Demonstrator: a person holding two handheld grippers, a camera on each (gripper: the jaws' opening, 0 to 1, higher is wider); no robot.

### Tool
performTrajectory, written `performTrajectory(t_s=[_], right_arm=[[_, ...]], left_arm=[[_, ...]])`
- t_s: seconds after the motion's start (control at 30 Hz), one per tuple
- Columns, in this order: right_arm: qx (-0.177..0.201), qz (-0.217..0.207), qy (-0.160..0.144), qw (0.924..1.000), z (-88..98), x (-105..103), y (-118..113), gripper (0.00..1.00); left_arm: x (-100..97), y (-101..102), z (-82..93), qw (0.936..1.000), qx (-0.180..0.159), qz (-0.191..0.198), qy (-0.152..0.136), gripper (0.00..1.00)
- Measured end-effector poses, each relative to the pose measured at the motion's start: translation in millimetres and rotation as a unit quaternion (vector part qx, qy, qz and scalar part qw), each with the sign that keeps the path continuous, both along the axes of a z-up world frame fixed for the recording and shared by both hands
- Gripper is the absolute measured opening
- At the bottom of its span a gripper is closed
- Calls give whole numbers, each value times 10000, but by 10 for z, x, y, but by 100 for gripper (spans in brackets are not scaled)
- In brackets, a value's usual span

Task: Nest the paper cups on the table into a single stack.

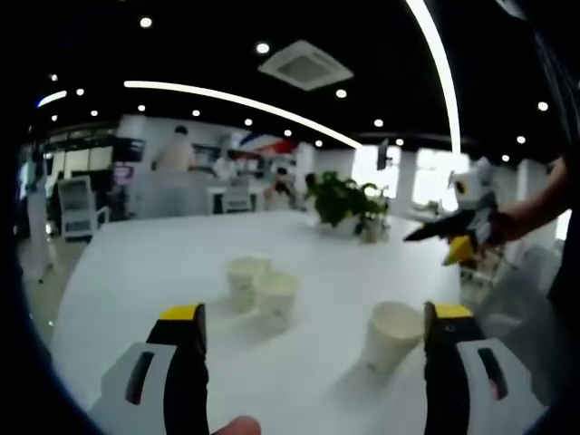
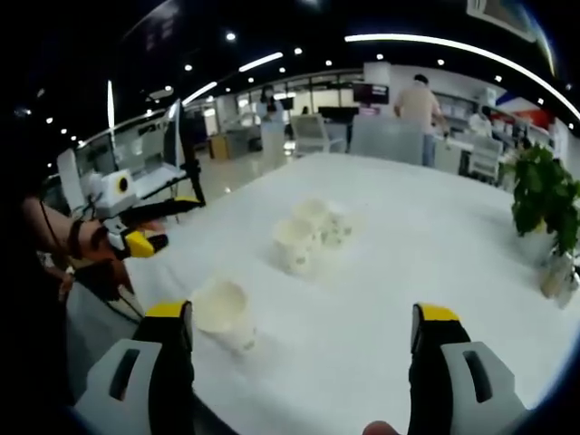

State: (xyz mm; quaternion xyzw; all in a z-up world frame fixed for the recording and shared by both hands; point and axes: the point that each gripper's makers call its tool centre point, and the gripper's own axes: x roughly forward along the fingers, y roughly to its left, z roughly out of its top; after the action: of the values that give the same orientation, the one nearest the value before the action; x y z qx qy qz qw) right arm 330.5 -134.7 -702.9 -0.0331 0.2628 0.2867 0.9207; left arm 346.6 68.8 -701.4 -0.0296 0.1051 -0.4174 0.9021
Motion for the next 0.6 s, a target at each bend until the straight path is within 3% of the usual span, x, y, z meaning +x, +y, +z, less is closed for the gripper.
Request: performTrajectory(t_s=[0.2, 0.37, 0.6], right_arm=[[57, 114, -26, 9999, -33, 161, 110, 99], [46, 307, -186, 9993, -56, 433, 244, 97], [137, 450, -187, 9987, -248, 833, 514, 94]], left_arm=[[8, 20, 54, 9999, -101, 113, 40, 99], [24, 11, 112, 9998, -90, 166, -14, 99], [31, 12, 103, 9997, -16, 231, -18, 99]])
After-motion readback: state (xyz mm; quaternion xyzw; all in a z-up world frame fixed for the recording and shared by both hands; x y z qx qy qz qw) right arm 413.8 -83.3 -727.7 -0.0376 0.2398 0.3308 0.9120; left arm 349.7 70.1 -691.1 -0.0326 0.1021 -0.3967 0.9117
